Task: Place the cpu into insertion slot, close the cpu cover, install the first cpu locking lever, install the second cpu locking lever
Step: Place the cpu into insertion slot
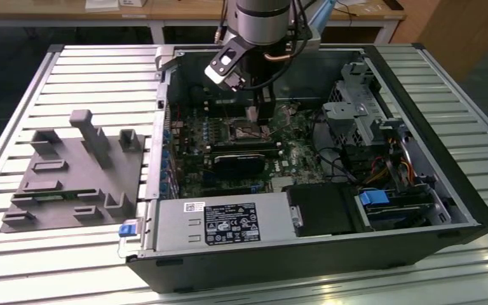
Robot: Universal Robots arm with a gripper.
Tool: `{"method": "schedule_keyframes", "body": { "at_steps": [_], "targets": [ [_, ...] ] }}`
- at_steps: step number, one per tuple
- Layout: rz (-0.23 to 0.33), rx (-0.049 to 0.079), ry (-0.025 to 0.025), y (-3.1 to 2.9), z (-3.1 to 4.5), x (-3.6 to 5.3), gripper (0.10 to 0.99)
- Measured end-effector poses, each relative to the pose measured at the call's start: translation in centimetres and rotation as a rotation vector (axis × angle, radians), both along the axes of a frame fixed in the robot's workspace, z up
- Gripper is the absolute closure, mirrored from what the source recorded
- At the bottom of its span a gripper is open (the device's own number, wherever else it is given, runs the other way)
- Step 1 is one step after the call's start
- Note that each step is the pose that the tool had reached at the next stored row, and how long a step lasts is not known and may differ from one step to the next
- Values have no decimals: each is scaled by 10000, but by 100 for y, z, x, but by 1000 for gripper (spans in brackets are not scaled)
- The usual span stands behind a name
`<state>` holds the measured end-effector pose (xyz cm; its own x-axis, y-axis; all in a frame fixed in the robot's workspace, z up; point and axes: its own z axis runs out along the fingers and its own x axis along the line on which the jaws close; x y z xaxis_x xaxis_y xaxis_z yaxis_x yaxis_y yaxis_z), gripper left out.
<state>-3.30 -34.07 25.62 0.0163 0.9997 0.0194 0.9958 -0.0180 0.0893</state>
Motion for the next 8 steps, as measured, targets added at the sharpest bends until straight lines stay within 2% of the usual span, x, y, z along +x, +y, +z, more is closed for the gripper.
{"method": "schedule_keyframes", "body": {
  "at_steps": [8],
  "targets": [
    [0, -2, 1, 26, -106, -12, 549]
  ]
}}
